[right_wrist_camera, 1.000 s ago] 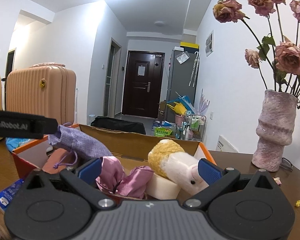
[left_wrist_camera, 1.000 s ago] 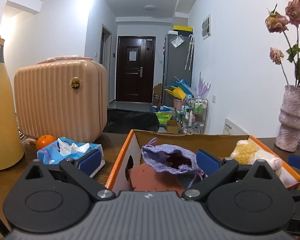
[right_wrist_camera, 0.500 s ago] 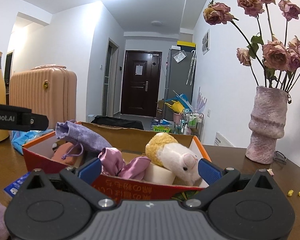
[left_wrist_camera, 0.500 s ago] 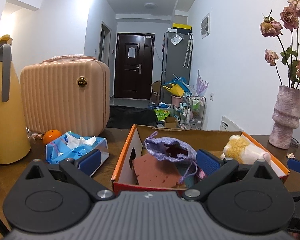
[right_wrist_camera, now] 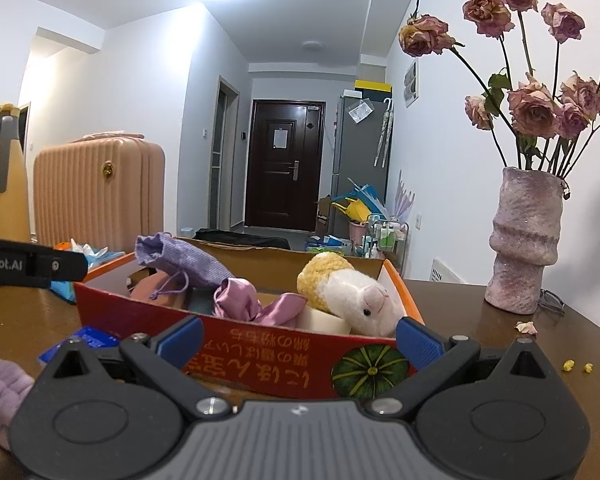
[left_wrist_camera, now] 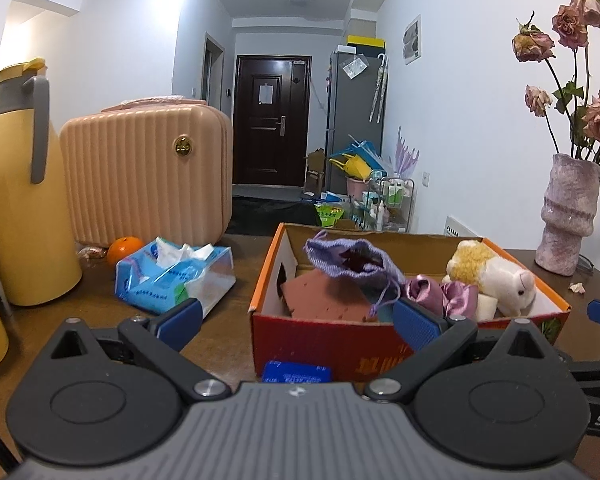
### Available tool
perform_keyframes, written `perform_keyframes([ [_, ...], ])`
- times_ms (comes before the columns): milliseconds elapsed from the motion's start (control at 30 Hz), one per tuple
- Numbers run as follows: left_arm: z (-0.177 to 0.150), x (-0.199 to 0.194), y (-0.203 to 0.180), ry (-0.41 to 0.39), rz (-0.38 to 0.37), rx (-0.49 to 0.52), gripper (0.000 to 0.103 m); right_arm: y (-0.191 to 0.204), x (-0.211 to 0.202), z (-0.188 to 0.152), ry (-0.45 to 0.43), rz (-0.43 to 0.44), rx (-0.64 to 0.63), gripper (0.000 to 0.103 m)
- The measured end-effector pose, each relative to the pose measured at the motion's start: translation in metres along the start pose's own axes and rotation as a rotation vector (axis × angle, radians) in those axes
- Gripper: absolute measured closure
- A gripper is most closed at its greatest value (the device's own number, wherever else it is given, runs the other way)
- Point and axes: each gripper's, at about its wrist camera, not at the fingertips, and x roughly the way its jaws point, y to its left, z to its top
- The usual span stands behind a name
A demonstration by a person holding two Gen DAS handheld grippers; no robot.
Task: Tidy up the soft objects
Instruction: 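Withdraw both grippers from the box back toward the remaining items, then grasp the pink fuzzy headband with the left gripper and lift it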
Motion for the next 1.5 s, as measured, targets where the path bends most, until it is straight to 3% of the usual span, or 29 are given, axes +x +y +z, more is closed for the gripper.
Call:
perform_keyframes([
  [767, -0.03, -0.044, 0.015, 0.056, 0.027, 0.003, 0.0, 0.007, -0.054, -0.016, 0.025, 0.041, 0.013, 0.0],
  [1500, -0.052, -0.055, 0.011, 0.143, 0.041, 0.035, 0.0, 0.01, -0.071, -0.023, 0.052, 0.054, 0.019, 0.0],
])
